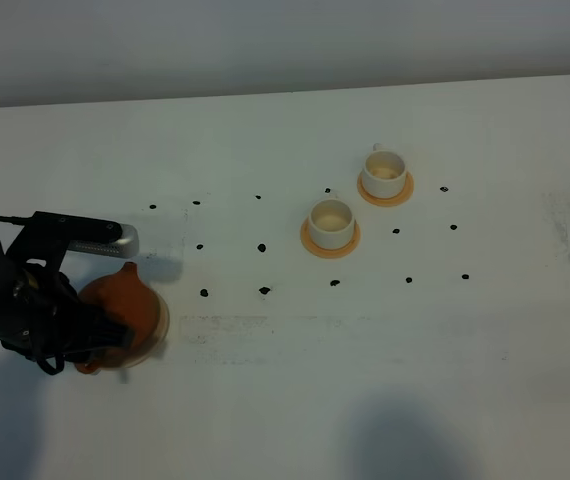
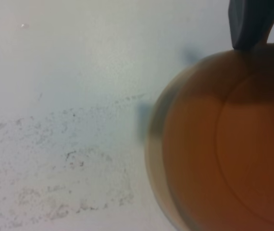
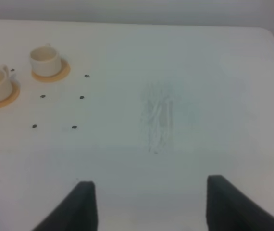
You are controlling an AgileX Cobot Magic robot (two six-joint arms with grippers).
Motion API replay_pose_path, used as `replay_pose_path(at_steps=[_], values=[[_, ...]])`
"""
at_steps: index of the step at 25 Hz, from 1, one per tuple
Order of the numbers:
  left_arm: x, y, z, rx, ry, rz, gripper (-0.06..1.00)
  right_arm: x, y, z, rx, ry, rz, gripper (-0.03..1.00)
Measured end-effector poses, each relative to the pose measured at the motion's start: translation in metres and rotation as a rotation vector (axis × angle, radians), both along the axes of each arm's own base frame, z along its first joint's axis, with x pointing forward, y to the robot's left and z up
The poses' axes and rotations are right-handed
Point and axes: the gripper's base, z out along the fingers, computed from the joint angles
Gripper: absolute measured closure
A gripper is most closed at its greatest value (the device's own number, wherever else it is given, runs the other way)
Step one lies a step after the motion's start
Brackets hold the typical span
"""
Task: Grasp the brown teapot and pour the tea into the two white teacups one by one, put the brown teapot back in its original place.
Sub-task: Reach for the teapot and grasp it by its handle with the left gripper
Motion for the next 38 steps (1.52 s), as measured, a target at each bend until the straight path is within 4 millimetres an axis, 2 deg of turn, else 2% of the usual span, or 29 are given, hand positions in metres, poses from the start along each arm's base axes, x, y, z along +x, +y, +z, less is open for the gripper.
replay_pose_path(at_steps=[9,11,18,32,38], values=[[0.0,-0.001,-0.004,0.001,0.017,0.002,0.5,0.0,0.0,0.0,0.001,0.0,-0.001,0.48],[0.0,-0.001,-0.004,-0.003,0.018,0.006,0.55,0.0,0.0,0.0,0.0,0.0,0.0,0.48],[0.0,-0.001,-0.004,0.003,0.024,-0.005,0.82,0.0,0.0,0.0,0.0,0.0,0.0,0.48],[0.001,-0.001,-0.004,0.056,0.005,-0.153,0.82,0.0,0.0,0.0,0.001,0.0,-0.001,0.48],[0.002,-0.001,0.007,0.068,-0.06,-0.191,0.82,0.0,0.0,0.0,0.001,0.0,-0.001,0.48]])
